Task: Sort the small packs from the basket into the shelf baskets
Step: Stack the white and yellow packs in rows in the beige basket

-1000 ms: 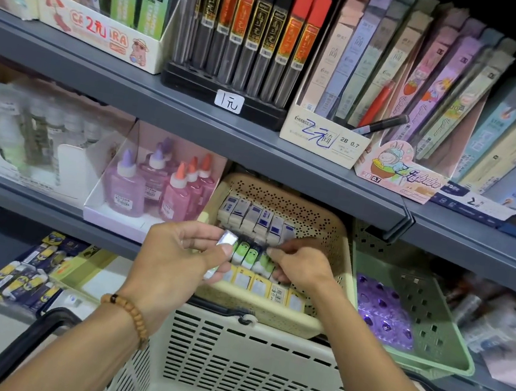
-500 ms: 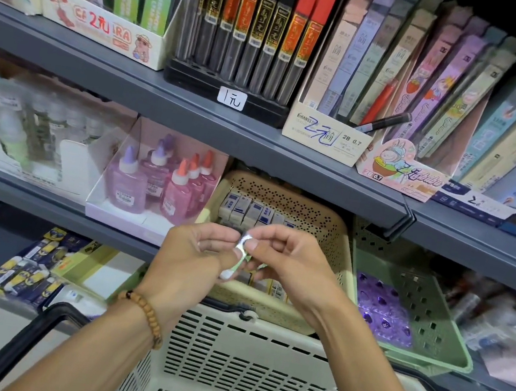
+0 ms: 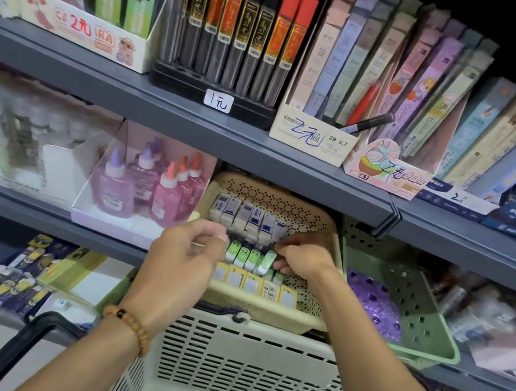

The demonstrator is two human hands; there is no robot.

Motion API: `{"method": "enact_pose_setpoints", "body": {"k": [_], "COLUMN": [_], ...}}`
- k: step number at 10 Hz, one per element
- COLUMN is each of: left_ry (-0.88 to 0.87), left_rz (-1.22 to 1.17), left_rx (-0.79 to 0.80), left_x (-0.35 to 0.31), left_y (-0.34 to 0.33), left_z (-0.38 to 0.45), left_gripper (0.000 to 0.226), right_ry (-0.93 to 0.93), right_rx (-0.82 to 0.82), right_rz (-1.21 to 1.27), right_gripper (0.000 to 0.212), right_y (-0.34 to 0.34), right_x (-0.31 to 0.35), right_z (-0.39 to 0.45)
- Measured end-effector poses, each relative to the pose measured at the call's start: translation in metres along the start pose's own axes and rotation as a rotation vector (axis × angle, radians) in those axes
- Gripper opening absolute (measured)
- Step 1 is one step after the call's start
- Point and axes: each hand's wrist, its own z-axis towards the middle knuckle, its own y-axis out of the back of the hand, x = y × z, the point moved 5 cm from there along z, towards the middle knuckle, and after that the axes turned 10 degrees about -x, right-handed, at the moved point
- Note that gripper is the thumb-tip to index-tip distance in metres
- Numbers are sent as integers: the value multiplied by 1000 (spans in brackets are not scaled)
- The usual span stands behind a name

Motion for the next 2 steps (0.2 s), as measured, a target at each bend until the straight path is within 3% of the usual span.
{"method": "enact_pose_setpoints", "body": {"k": [2], "left_ry": [-22], "left_rz": [9], "left_rx": [-17], "left_x": [-1], "left_y": [4], "left_z": [2], "left_gripper": [12], "right_ry": [19], "right_rx": [9], "right_rz": [51], "right_gripper": [11], "right_y": [-5], "right_x": [-7], "right_z": [-1]}}
